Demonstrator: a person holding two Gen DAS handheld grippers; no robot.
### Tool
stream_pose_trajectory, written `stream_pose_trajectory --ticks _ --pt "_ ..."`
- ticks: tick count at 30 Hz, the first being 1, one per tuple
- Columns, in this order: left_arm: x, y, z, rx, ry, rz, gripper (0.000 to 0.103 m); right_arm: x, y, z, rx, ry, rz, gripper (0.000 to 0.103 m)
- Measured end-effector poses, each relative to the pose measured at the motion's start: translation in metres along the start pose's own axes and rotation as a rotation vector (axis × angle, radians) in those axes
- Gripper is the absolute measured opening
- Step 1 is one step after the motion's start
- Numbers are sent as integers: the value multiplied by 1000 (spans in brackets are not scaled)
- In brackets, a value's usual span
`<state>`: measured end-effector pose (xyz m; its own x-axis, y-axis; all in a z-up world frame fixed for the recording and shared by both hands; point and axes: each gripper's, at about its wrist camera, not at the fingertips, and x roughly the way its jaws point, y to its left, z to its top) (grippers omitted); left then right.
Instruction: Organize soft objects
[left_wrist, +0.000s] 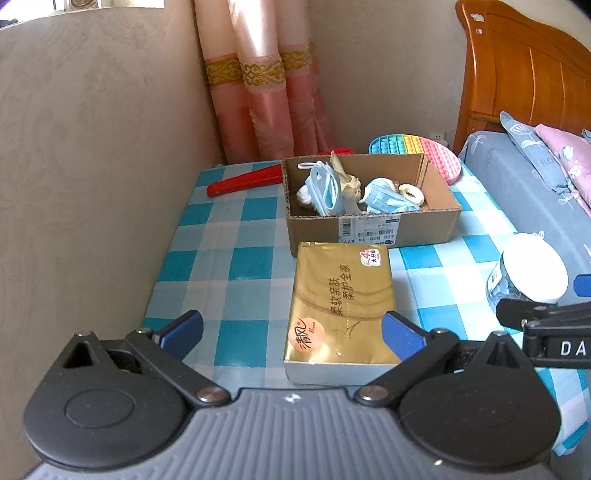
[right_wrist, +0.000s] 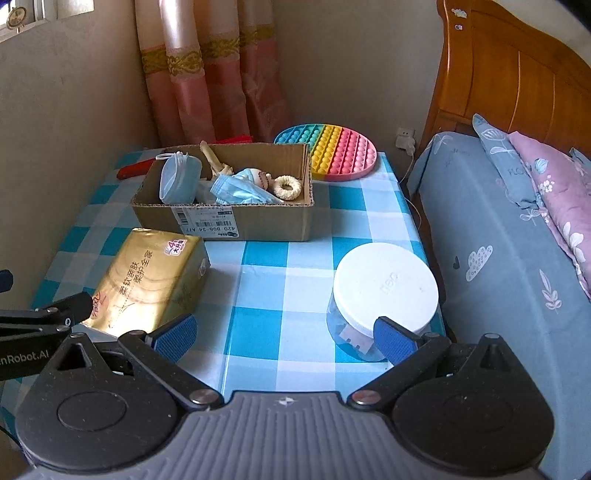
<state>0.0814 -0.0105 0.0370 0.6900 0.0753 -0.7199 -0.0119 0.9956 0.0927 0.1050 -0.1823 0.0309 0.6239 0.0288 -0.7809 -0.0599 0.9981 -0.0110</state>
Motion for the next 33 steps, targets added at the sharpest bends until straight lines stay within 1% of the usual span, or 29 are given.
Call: stream_pose_trajectory --ticks 33 --pt "-1 -2 0 -2 -2 2 102 -6 3 1 -5 -30 7 103"
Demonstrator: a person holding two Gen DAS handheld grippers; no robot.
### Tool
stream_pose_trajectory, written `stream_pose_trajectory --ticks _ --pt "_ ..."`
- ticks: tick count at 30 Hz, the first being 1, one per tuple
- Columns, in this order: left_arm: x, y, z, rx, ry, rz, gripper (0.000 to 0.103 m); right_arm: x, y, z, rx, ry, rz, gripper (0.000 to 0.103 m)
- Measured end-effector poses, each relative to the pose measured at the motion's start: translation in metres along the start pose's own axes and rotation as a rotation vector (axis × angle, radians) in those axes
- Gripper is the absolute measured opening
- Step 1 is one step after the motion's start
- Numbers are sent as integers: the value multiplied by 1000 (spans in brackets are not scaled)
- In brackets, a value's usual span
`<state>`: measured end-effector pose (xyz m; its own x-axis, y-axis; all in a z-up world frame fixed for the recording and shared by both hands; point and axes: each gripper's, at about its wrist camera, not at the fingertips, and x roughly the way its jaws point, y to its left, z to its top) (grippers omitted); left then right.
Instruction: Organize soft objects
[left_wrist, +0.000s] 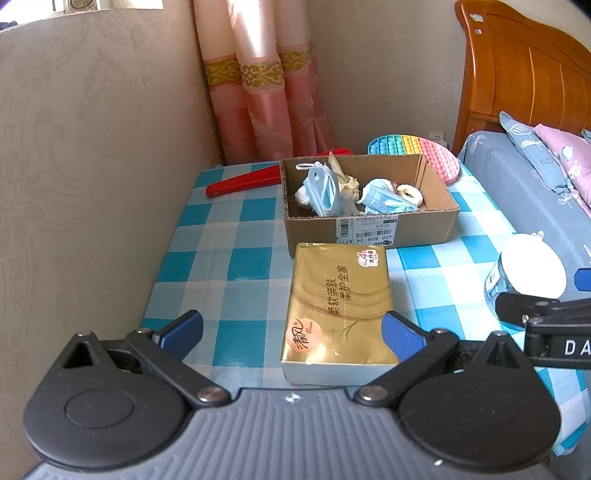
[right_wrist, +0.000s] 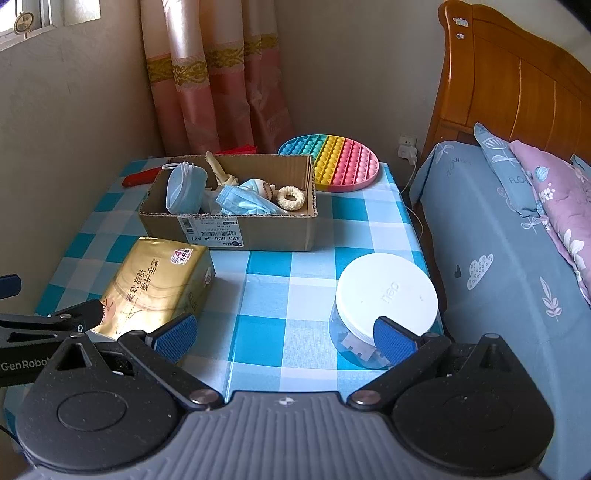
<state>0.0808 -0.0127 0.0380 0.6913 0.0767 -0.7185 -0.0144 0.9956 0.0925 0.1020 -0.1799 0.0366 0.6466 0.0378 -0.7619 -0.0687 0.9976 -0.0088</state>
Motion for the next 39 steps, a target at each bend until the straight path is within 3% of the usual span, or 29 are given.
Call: stream_pose_trajectory --ticks 39 --pt "-2 -1 -1 0 -4 2 102 -9 1 -2 -8 -21 2 103"
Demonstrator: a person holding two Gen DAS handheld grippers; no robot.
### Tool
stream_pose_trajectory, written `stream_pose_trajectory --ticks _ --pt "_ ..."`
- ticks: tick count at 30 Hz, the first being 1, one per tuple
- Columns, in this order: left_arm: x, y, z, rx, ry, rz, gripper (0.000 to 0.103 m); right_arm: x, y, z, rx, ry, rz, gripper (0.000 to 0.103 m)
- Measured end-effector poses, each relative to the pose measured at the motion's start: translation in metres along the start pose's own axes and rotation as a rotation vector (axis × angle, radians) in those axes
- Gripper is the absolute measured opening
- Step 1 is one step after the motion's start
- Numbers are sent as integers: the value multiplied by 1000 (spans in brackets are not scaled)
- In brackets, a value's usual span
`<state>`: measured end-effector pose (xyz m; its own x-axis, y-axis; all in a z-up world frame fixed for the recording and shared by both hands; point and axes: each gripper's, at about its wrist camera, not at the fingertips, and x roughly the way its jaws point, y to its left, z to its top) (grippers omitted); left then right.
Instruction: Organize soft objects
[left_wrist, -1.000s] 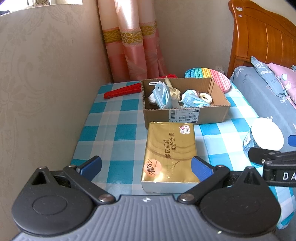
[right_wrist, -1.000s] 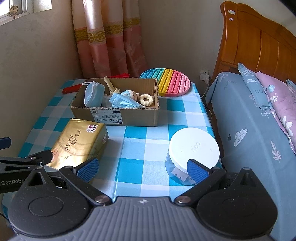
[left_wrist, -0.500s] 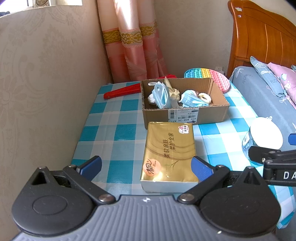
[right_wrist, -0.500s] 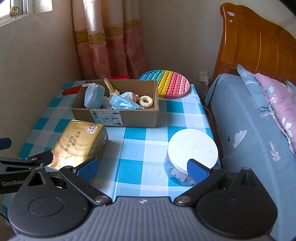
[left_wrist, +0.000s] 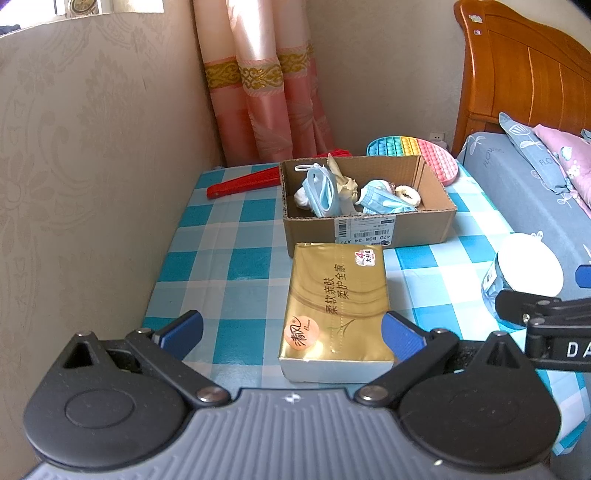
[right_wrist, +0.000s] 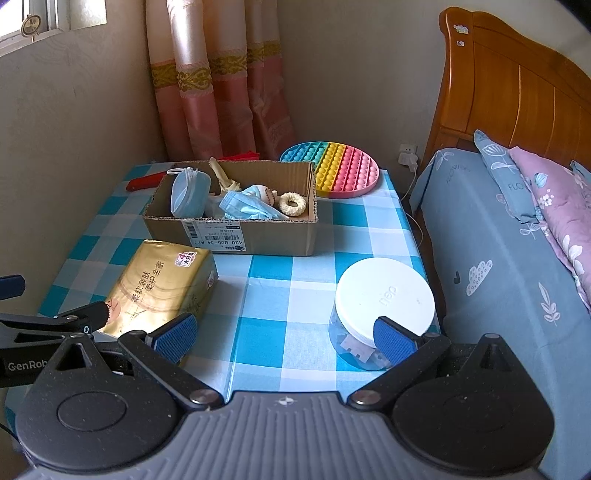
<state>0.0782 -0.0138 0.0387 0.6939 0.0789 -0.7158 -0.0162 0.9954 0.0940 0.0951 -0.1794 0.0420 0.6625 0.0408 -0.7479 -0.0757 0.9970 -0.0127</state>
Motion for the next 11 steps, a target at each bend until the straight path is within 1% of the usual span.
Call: stream_pose_trajectory --ticks 11 --pt "-3 -2 0 2 -3 0 102 -1 1 0 -1 -4 3 103"
